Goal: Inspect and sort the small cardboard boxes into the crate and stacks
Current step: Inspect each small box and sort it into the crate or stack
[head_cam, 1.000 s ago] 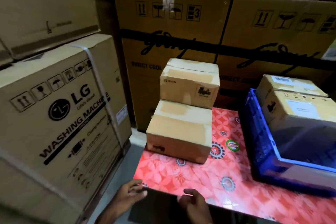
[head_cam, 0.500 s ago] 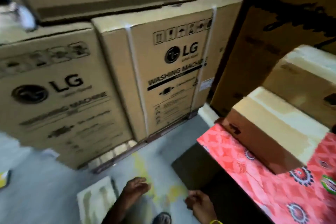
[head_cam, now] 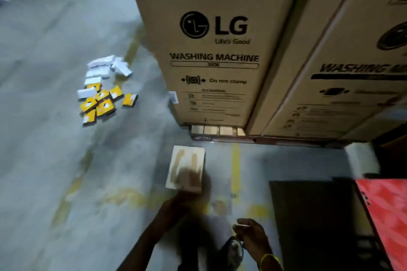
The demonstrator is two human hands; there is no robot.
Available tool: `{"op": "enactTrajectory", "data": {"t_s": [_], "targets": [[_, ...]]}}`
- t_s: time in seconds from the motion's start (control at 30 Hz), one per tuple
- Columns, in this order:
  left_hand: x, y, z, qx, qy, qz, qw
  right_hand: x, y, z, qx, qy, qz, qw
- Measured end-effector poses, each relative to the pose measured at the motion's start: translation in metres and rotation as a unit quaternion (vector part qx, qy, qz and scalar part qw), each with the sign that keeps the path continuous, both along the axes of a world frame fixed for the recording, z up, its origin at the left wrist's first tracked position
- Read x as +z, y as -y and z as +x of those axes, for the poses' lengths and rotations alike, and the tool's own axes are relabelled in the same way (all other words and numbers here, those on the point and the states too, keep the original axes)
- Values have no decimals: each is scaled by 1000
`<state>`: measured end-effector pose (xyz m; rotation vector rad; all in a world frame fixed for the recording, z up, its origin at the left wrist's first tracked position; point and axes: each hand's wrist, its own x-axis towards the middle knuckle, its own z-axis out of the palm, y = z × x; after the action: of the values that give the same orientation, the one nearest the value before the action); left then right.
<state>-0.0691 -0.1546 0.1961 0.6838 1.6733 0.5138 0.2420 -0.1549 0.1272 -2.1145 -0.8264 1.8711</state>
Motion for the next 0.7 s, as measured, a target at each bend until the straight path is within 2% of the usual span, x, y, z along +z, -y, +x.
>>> {"op": "enactTrajectory", "data": {"t_s": [0.1, 0.37, 0.7], "targets": [[-17, -3, -16, 9, -5, -10, 1000, 9, -16, -27, -3, 10, 8, 1000], [-126, -43, -67, 47, -9, -6, 999, -62, -67, -89, -7, 26, 25, 999], [-335, -122, -120, 55, -76, -35, 995, -260, -154, -162, 5, 38, 50, 998]]}}
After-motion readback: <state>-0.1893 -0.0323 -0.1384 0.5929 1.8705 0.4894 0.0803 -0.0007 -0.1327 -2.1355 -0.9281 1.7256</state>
